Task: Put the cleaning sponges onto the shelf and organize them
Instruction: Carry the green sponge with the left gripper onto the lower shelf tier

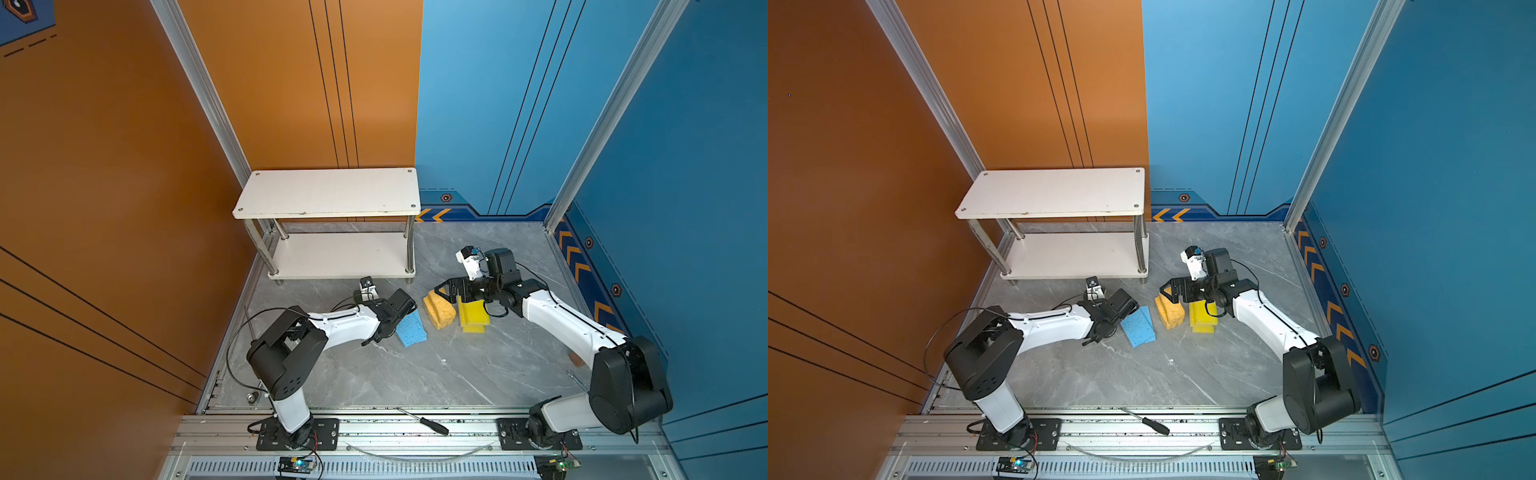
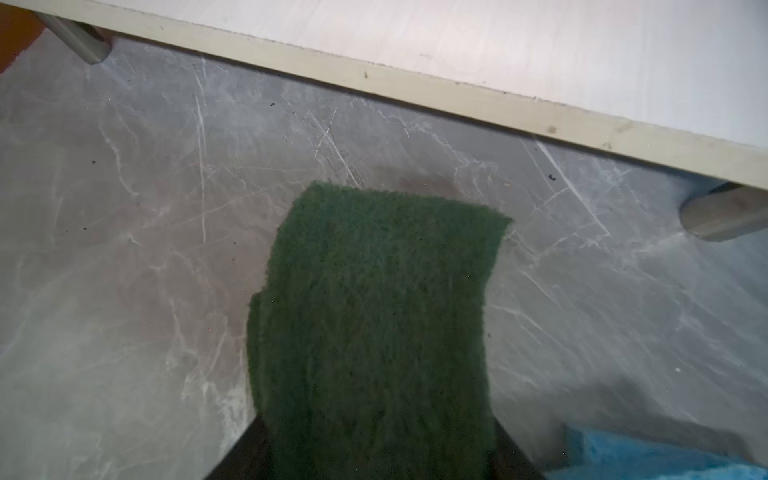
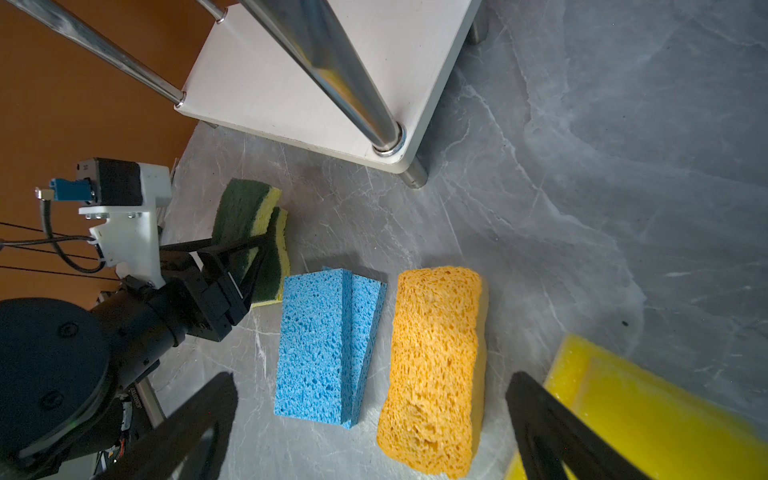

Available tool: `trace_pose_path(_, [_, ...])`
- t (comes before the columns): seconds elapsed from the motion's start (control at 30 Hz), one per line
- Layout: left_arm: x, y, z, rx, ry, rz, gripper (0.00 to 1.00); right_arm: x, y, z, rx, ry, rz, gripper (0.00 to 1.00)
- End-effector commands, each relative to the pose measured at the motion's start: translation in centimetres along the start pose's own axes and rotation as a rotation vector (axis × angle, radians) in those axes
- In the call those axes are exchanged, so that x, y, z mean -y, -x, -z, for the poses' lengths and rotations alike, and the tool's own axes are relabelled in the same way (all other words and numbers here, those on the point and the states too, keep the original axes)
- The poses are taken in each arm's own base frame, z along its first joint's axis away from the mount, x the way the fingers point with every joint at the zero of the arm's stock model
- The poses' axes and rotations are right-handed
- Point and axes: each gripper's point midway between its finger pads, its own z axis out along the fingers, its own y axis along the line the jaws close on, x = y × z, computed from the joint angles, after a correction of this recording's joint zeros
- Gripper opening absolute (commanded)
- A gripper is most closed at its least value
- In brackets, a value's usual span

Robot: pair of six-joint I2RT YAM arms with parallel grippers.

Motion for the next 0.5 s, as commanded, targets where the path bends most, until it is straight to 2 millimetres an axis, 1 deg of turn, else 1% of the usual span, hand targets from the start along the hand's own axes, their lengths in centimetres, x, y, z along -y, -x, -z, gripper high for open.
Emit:
trace_pose_path(0.0, [0.2,1.4,0.8,0.063,-0.036,-0.020,0.56,-0.9,0.7,0.2,0.016,0.028,0.017,1.00])
trace_pose_path(0.07, [0.7,2.2,1.0,0.093,-0.078,-0.012,0.56,-0.9,0.6,0.3,0.015,0.024,0.016,1.00])
trace_pose_path(0.1, [1.2,3.0,1.2,0.114,-0.104,0.008,0.56,-0.9,0.6,0.4,0.016,0.023,0.015,1.00])
trace_pose_path(0.23, [1.5,5.0,1.5,0.138,-0.125,-0.025,0.56,-0.8,0.5,0.6,0.023,0.012,0.022,1.00])
trace_pose_path(0.4, [2.3,6.8,1.8,0.150,-0.151,-0.066,0.55,-0.8,0.6,1.0,0.029,0.009,0.025,1.00])
trace_pose_path(0.47, [3.0,7.1,2.0,0.134,-0.195,-0.076,0.55,-1.0,0.7,1.2,0.033,0.010,0.031,1.00])
